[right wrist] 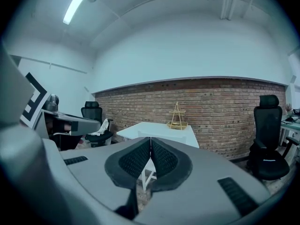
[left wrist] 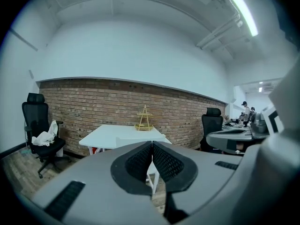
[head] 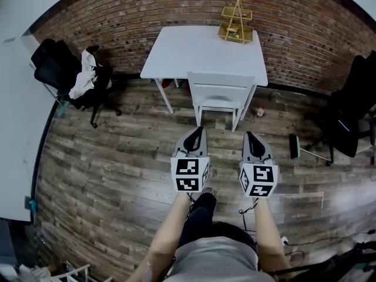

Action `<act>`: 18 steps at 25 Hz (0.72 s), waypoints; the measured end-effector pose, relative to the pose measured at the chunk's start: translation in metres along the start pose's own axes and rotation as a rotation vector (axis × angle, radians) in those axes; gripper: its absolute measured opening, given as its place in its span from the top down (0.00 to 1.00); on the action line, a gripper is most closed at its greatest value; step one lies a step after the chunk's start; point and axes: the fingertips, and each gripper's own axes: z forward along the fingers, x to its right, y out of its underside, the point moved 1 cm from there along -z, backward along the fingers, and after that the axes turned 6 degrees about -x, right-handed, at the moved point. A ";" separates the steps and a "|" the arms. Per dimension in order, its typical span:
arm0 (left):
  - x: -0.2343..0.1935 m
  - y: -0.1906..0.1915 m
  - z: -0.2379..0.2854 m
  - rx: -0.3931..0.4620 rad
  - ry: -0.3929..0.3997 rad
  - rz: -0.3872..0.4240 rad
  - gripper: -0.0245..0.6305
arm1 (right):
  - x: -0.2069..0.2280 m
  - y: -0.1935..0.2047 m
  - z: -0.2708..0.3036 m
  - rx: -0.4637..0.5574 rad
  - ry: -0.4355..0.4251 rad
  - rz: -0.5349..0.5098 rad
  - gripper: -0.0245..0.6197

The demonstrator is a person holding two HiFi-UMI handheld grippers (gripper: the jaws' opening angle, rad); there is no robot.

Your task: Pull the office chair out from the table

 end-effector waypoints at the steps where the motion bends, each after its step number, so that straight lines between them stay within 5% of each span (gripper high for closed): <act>1: -0.007 -0.005 0.008 0.002 0.003 0.001 0.94 | -0.001 -0.005 0.010 0.001 0.003 -0.001 0.94; 18: -0.065 -0.042 0.099 -0.003 0.063 0.001 0.94 | 0.002 -0.045 0.119 -0.015 0.001 0.072 0.94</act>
